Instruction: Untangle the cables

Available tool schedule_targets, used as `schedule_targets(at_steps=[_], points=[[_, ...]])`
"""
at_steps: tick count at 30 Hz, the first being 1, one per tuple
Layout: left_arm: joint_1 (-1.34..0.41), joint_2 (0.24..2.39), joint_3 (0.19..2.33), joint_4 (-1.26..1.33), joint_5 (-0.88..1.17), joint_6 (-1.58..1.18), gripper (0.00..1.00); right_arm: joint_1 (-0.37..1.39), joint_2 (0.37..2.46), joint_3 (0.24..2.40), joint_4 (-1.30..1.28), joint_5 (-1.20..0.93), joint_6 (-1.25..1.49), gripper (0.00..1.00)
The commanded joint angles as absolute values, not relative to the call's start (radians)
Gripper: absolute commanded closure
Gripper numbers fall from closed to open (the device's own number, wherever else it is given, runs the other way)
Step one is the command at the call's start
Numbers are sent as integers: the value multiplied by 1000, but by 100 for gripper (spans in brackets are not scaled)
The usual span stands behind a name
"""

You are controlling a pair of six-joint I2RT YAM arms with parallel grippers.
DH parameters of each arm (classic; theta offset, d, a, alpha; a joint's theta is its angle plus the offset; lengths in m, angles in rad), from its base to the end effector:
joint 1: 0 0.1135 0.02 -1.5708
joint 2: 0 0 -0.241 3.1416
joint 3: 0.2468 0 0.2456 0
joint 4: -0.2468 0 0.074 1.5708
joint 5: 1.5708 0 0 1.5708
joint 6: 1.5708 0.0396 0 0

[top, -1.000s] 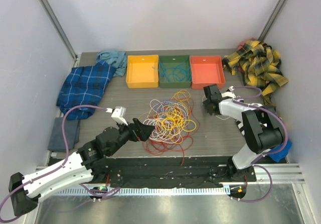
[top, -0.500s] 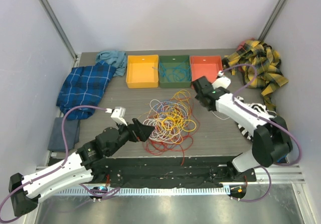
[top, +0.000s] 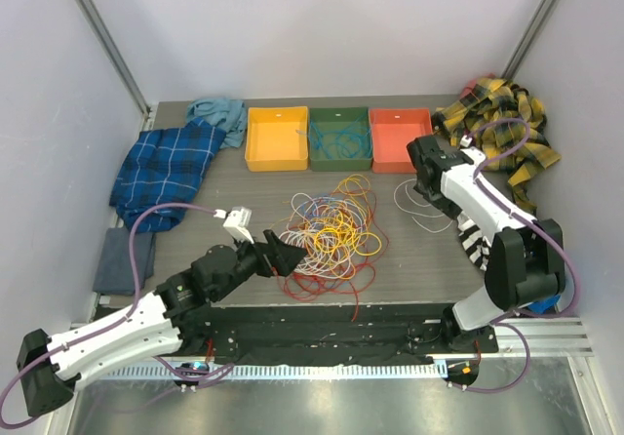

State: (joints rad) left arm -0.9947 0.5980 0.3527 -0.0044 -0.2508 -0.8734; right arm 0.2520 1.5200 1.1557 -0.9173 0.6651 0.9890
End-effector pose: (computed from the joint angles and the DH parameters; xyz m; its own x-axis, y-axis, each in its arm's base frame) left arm 0.1037 -0.1417 0.2218 -0.6087 -0.4260 -0.6693 0.3344 0.6273 -0.7034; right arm 0.2789 0.0466 0.2246 -0.5316 0.5420 -0.6509 0.7613 0.6425 -0.0868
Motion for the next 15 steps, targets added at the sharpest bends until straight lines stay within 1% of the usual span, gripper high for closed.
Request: schedule_targets(at_steps=[1, 7, 15], points=[[-999, 549, 339, 49, -233, -891, 0, 198, 1565, 1167, -944, 686, 965, 19], [-999, 494, 319, 17, -256, -890, 0, 124, 1643, 1146, -847, 626, 899, 21], [-999, 483, 316, 3, -279, -896, 0, 112, 1741, 1189, -781, 585, 838, 21]])
